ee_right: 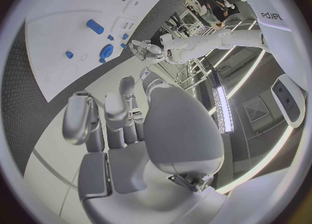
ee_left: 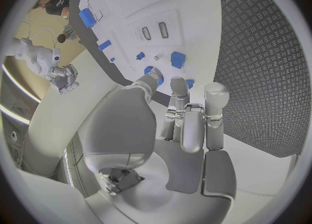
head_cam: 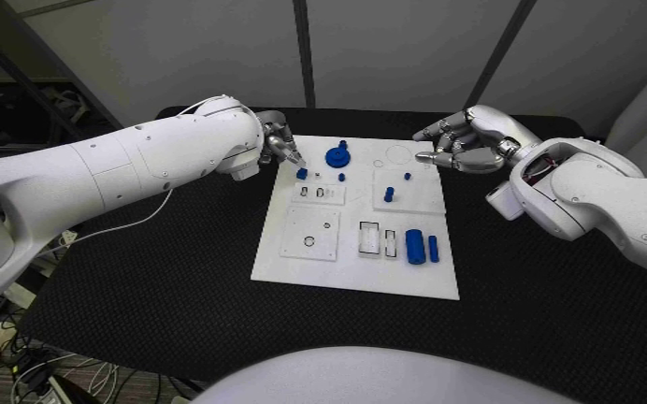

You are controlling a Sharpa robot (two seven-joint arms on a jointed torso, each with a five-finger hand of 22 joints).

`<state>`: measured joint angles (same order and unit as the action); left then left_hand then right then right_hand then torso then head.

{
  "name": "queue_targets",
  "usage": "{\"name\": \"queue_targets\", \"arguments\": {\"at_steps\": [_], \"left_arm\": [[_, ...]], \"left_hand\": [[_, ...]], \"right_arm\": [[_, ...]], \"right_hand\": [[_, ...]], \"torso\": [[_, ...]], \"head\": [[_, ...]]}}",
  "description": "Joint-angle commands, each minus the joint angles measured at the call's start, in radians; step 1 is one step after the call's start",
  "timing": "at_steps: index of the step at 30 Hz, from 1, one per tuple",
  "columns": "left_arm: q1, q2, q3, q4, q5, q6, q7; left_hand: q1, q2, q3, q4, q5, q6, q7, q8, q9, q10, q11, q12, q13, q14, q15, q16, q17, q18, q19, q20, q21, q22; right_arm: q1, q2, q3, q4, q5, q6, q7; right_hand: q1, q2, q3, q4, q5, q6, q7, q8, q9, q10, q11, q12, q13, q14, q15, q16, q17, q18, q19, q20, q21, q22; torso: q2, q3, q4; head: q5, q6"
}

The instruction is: Assemble the parts on the task board

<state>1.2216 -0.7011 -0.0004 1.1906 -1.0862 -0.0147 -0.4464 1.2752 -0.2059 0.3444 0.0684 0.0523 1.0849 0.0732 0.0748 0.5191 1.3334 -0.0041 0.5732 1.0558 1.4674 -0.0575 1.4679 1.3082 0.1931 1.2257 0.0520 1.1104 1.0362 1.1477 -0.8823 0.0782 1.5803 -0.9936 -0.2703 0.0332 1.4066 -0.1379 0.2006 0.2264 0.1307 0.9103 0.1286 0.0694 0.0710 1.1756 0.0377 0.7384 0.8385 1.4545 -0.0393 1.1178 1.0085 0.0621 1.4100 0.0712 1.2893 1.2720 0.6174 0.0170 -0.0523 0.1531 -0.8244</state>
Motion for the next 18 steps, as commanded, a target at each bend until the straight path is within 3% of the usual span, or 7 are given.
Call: {"name": "queue_targets", "arguments": {"at_steps": [1,7,14,18], "left_arm": [[0.002,0.000,-0.001,0.000,-0.056,0.018,0.039],[0.001,-0.012,-0.003,0.016,-0.078,-0.029,0.166],[-0.002,-0.035,-0.020,0.047,-0.138,-0.084,0.296],[-0.006,-0.041,-0.027,0.054,-0.166,-0.105,0.342]], "left_hand": [[0.059,0.004,0.019,-0.036,-0.003,-0.012,0.001,-0.007,-0.012,-0.020,-0.002,0.002,0.003,0.061,-0.009,-0.012,0.096,-0.059,-0.008,-0.004,-0.012,-0.012],[0.120,0.001,0.044,-0.082,-0.003,-0.030,0.009,-0.012,-0.045,-0.074,-0.002,-0.047,-0.019,0.045,-0.010,-0.038,0.061,-0.050,-0.044,-0.007,-0.050,-0.048],[0.143,-0.007,0.058,-0.107,-0.003,-0.040,0.012,-0.011,-0.076,-0.128,0.002,-0.139,-0.071,0.023,-0.005,-0.076,0.014,-0.040,-0.087,-0.004,-0.096,-0.091],[0.148,-0.009,0.063,-0.114,-0.004,-0.051,0.012,-0.013,-0.091,-0.135,0.003,-0.149,-0.081,0.020,-0.004,-0.079,0.010,-0.040,-0.093,-0.003,-0.100,-0.093]], "right_arm": [[0.002,0.001,0.001,0.000,-0.007,0.000,0.003],[0.002,0.002,0.001,-0.002,-0.007,0.000,0.004],[0.002,0.001,0.001,-0.003,-0.007,0.000,0.005],[0.002,0.001,0.001,-0.004,-0.007,0.000,0.005]], "right_hand": [[-0.008,0.002,0.000,0.005,0.004,0.006,-0.002,-0.003,-0.001,0.008,0.002,0.004,-0.001,0.003,0.000,-0.002,0.001,0.010,0.009,-0.001,-0.005,0.001],[-0.008,0.002,0.000,0.005,0.004,0.006,-0.002,-0.003,-0.001,0.008,0.002,0.004,-0.001,0.003,0.000,-0.002,0.001,0.010,0.009,-0.001,-0.005,0.001],[-0.008,0.002,0.000,0.005,0.004,0.006,-0.002,-0.003,-0.001,0.008,0.002,0.004,-0.001,0.003,0.000,-0.002,0.001,0.010,0.009,-0.001,-0.005,0.001],[-0.008,0.002,0.000,0.005,0.004,0.006,-0.002,-0.003,-0.001,0.008,0.002,0.004,-0.001,0.003,0.000,-0.002,0.001,0.010,0.009,-0.001,-0.005,0.001]], "torso": [[0.001,0.0009,-0.0002],[0.000,0.0006,0.0014],[0.000,0.0003,0.0008],[0.000,0.0008,0.0016]], "head": [[-0.002,0.002],[-0.003,0.001],[-0.001,0.001],[-0.001,0.002]]}}
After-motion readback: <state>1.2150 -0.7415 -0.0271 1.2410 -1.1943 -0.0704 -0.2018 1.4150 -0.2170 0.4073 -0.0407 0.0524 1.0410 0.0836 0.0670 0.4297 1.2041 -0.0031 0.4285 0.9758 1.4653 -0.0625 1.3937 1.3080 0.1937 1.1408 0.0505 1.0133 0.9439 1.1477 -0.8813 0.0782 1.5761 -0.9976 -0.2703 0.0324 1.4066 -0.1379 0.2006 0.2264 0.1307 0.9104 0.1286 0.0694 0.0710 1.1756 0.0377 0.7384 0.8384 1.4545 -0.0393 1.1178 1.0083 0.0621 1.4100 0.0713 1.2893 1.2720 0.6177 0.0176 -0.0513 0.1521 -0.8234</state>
